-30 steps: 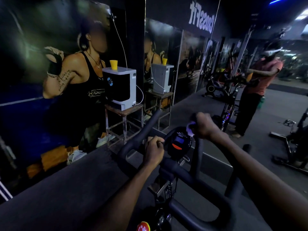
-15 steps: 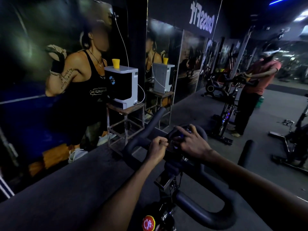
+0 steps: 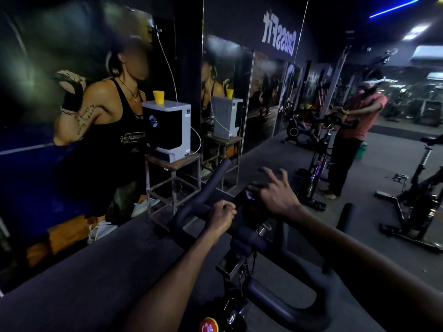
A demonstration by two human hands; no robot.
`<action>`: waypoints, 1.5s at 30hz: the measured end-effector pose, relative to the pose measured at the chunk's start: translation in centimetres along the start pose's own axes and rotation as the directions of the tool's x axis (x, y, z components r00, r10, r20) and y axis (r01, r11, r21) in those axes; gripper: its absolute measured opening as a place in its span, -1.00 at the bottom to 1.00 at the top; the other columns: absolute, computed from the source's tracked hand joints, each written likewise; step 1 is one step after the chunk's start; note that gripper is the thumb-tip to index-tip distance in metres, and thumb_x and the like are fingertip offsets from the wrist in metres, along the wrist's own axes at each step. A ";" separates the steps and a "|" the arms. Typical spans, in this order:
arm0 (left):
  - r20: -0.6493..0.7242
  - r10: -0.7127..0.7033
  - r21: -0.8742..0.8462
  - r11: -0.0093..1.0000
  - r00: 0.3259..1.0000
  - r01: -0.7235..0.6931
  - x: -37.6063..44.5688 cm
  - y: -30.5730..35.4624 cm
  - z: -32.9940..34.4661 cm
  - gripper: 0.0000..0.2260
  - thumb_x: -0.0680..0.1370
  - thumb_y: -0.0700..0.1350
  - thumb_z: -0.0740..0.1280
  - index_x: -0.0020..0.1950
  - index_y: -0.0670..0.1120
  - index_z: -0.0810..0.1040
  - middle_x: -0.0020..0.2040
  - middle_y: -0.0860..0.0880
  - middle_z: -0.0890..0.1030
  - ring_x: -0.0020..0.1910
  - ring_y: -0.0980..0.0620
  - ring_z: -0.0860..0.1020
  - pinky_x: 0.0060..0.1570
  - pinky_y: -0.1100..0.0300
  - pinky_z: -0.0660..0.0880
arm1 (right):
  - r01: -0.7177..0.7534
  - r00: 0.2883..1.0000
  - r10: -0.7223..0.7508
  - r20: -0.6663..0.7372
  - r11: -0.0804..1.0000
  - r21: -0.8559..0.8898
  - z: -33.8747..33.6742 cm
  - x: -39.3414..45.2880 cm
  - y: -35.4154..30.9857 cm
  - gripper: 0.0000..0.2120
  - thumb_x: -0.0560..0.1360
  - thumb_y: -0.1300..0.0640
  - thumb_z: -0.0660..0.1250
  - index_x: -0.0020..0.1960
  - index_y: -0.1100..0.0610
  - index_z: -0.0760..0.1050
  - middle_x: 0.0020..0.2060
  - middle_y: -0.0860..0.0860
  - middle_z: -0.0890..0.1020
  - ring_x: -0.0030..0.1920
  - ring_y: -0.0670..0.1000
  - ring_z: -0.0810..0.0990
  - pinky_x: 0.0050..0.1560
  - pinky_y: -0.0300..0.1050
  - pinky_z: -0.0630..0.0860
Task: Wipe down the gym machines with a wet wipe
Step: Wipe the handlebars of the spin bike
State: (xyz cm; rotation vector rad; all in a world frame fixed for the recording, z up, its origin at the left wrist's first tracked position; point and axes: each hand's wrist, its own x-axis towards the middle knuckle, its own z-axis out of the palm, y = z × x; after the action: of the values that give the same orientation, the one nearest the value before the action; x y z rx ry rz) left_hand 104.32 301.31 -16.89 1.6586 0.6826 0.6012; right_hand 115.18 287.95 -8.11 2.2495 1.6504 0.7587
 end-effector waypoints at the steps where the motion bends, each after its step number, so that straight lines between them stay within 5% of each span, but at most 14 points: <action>1: 0.009 0.001 0.016 1.000 1.000 -0.001 0.1 0.1 0.1 -0.74 0.63 -0.27 0.13 -0.18 -0.05 0.50 -0.24 -0.02 0.58 -0.24 0.03 0.52 -0.16 0.21 0.44 | -0.017 1.000 0.017 0.009 0.999 0.027 -0.2 0.1 0.2 -0.60 0.45 -0.22 0.07 0.03 -0.14 0.63 0.07 -0.15 0.68 0.36 0.18 0.34 0.18 0.25 0.27; 5: 0.032 0.027 0.093 0.995 0.999 -0.029 0.1 0.6 0.3 -0.73 0.61 -0.27 0.15 -0.21 -0.04 0.50 -0.21 -0.07 0.58 -0.13 -0.03 0.53 -0.05 0.12 0.47 | 0.080 0.996 -0.077 -0.051 0.995 0.059 1.0 -0.3 -0.4 -0.63 0.48 -0.17 0.05 0.05 -0.12 0.57 0.16 -0.18 0.63 0.37 0.15 0.36 0.19 0.22 0.25; 9: 0.032 0.040 0.147 0.988 0.999 -0.044 0.2 0.5 0.8 -0.78 0.58 -0.28 0.17 -0.16 -0.10 0.56 -0.06 -0.24 0.66 0.01 -0.21 0.61 0.07 0.01 0.52 | -0.265 0.956 0.289 -0.047 0.923 0.280 0.8 -0.5 0.0 -0.67 0.49 -0.21 0.20 0.17 -0.12 0.52 0.13 -0.13 0.65 0.26 0.13 0.37 0.14 0.15 0.26; 12: 0.023 0.039 0.153 0.987 0.999 -0.042 0.2 0.4 1.0 -0.75 0.56 -0.29 0.19 -0.24 -0.06 0.54 -0.03 -0.24 0.67 0.05 -0.18 0.62 0.15 0.01 0.52 | -0.440 0.812 0.549 -0.196 0.798 0.413 2.3 -2.7 -1.7 -0.73 0.62 -0.13 0.13 0.13 -0.07 0.54 0.05 -0.09 0.69 -0.02 0.16 0.45 -0.03 0.06 0.36; 15: 0.007 0.026 0.184 0.983 1.000 -0.027 0.3 0.0 1.3 -0.79 0.56 -0.28 0.21 -0.18 -0.10 0.57 -0.03 -0.20 0.66 0.05 -0.16 0.59 0.11 0.11 0.47 | -0.514 0.708 0.670 -0.225 0.706 0.488 4.2 -5.2 -3.9 -0.62 0.64 -0.09 0.08 0.30 -0.01 0.53 0.02 -0.03 0.71 -0.17 0.19 0.47 -0.10 0.04 0.43; 22: -0.122 0.032 0.253 0.968 0.992 0.000 -0.1 0.4 2.7 -0.82 0.57 -0.24 0.23 0.00 -0.23 0.63 0.05 -0.23 0.65 0.08 -0.19 0.57 -0.10 0.16 0.33 | -0.457 0.743 0.659 -0.119 0.629 0.629 4.1 -2.2 -3.2 -0.65 0.65 -0.07 -0.01 0.30 -0.03 0.44 0.18 -0.04 0.65 0.08 0.15 0.58 0.07 0.02 0.39; 24: -0.129 0.037 0.261 0.965 0.991 -0.002 -0.1 0.2 2.6 -0.82 0.57 -0.23 0.24 0.00 -0.22 0.64 0.05 -0.22 0.65 0.09 -0.18 0.57 -0.11 0.19 0.32 | -0.420 0.678 0.722 -0.135 0.532 0.735 4.0 -3.5 -4.8 -0.66 0.67 0.02 0.10 0.37 0.08 0.46 0.19 -0.02 0.65 0.13 0.13 0.55 0.09 -0.05 0.36; 27: -0.107 0.043 0.235 0.972 0.993 -0.017 -0.1 -0.2 2.0 -0.83 0.56 -0.23 0.25 -0.06 -0.21 0.64 -0.03 -0.19 0.67 0.03 -0.16 0.58 -0.09 0.19 0.36 | -0.388 0.590 0.799 -0.120 0.411 0.825 4.0 -5.3 -7.2 -0.75 0.60 0.17 0.28 0.24 0.19 0.58 -0.03 0.09 0.70 -0.09 0.18 0.56 -0.09 -0.09 0.35; 31: -0.088 0.068 0.223 0.974 0.994 -0.047 -0.3 -0.1 1.8 -0.82 0.55 -0.25 0.25 -0.10 -0.21 0.65 -0.09 -0.18 0.68 -0.05 -0.12 0.58 -0.11 0.18 0.39 | -0.451 0.472 0.866 0.164 0.077 0.889 3.0 -3.7 -5.5 -0.78 0.52 0.07 0.40 0.04 0.21 0.66 -0.08 0.22 0.61 -0.02 0.19 0.57 -0.03 -0.16 0.35; 34: -0.080 0.071 0.231 0.972 0.994 -0.051 -0.1 -0.3 1.7 -0.82 0.54 -0.27 0.25 -0.11 -0.20 0.66 -0.08 -0.18 0.68 -0.04 -0.11 0.59 -0.15 0.21 0.35 | -0.493 0.523 0.809 0.269 0.029 0.870 3.4 -4.3 -7.1 -0.83 0.47 0.04 0.41 -0.21 0.11 0.68 -0.26 0.08 0.70 -0.13 0.07 0.66 -0.13 -0.13 0.48; 36: -0.074 0.080 0.235 0.970 0.994 -0.061 0.1 -0.6 1.7 -0.81 0.54 -0.27 0.24 -0.13 -0.20 0.65 -0.09 -0.19 0.69 -0.03 -0.13 0.60 -0.15 0.17 0.36 | -0.491 0.576 0.746 0.334 -0.010 0.871 2.9 -5.1 -7.8 -0.79 0.48 0.09 0.43 -0.33 0.07 0.64 -0.39 -0.08 0.68 -0.23 -0.20 0.66 -0.18 -0.26 0.53; 39: -0.068 0.071 0.234 0.971 0.995 -0.054 0.1 -0.6 1.7 -0.81 0.56 -0.25 0.24 -0.10 -0.21 0.65 -0.09 -0.19 0.68 -0.06 -0.10 0.59 -0.21 0.19 0.31 | -0.439 0.524 0.796 0.302 -0.051 0.897 1.4 -5.2 -6.7 -0.71 0.48 0.21 0.44 -0.37 -0.01 0.51 -0.54 -0.23 0.52 -0.40 -0.43 0.51 -0.31 -0.52 0.39; 42: -0.055 0.093 0.233 0.969 0.994 -0.078 0.0 -0.5 1.6 -0.81 0.56 -0.27 0.23 -0.09 -0.24 0.65 -0.07 -0.22 0.68 -0.05 -0.11 0.59 -0.15 0.14 0.35 | -0.422 0.580 0.757 0.300 -0.036 0.906 0.9 -5.3 -7.5 -0.74 0.46 0.22 0.44 -0.01 0.08 0.37 -0.31 -0.09 0.62 -0.26 -0.19 0.61 -0.15 -0.15 0.57; 45: -0.018 0.091 0.172 0.981 0.996 -0.087 0.3 -0.8 1.2 -0.78 0.54 -0.30 0.22 -0.18 -0.19 0.64 -0.12 -0.19 0.68 -0.04 -0.13 0.62 -0.02 0.12 0.47 | -0.436 0.686 0.700 0.200 0.175 0.883 1.5 -5.3 -9.0 -0.68 0.49 0.18 0.44 0.03 0.10 0.28 -0.15 0.01 0.57 -0.18 0.08 0.55 -0.21 -0.11 0.34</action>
State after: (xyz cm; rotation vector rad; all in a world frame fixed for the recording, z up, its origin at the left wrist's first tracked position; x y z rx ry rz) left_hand 105.28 300.83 -17.91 1.8520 0.6976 0.6434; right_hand 107.53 286.03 -15.13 3.8994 1.3638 0.2189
